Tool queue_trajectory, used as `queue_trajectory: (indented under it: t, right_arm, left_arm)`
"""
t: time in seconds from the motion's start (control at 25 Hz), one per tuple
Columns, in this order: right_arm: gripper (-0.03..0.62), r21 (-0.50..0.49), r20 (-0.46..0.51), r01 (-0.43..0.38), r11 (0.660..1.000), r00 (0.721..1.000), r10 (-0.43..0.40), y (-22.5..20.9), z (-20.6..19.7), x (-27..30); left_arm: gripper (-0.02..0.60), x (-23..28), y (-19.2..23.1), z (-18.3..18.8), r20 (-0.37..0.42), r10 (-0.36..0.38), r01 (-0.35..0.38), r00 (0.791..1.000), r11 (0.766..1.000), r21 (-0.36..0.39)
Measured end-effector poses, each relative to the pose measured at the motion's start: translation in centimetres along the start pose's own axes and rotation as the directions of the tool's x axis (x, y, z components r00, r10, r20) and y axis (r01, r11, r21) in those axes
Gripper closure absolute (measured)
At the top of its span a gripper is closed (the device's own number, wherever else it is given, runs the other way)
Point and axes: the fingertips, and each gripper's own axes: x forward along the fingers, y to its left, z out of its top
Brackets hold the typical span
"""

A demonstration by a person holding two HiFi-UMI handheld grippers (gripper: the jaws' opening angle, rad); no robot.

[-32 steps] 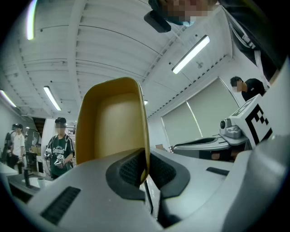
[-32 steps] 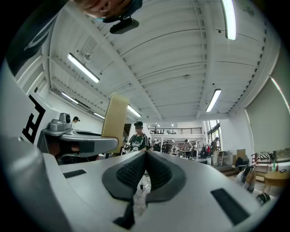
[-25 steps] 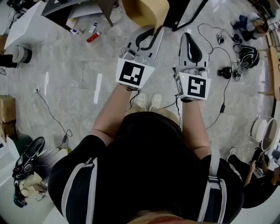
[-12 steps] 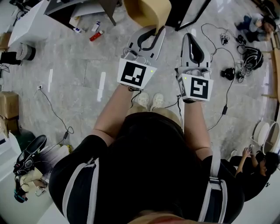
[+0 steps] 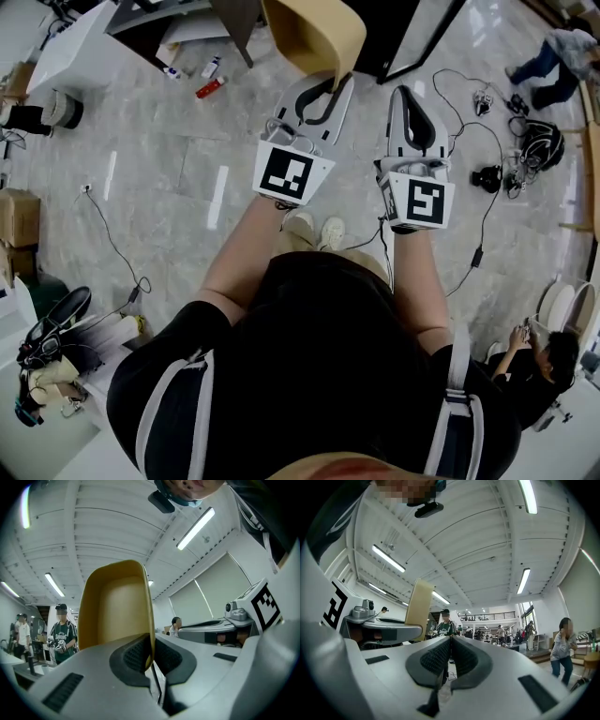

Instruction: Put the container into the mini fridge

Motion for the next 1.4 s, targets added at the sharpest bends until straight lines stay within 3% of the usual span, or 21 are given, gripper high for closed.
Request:
queue_trajectory:
  t: [0.36, 0.88, 1.16, 1.4]
  right_arm:
    - [0.557, 0.007, 0.019, -0.018, 1.0, 1.0, 0.018, -1.7, 0.4, 0.5]
    - [0.557, -0.021, 0.04, -0.015, 1.0, 0.999, 0.016, -5.3, -2.2, 5.4]
    - [0.557, -0.046, 0.032, -0.005, 0.999, 0.999, 0.006, -6.7, -3.8, 12.7]
    - [0.557, -0.049, 0.036, 0.047, 0.998, 0.998, -0.045, -9.4, -5.0, 21.6]
  left_arm:
    - [0.557, 1.5, -0.3, 0.6, 0.005, 0.009, -0.009, 1.0, 1.0, 0.024]
    - [0.557, 7.0, 2.6, -2.9, 0.004, -0.008, 0.007, 1.0, 0.998, 0.064]
    - [0.557, 12.7, 7.7, -6.0, -0.005, -0.04, 0.04, 0.999, 0.996, 0.086]
    - [0.557, 19.0, 14.9, -8.2, 0.016, -0.063, 0.061, 0.998, 0.995, 0.081]
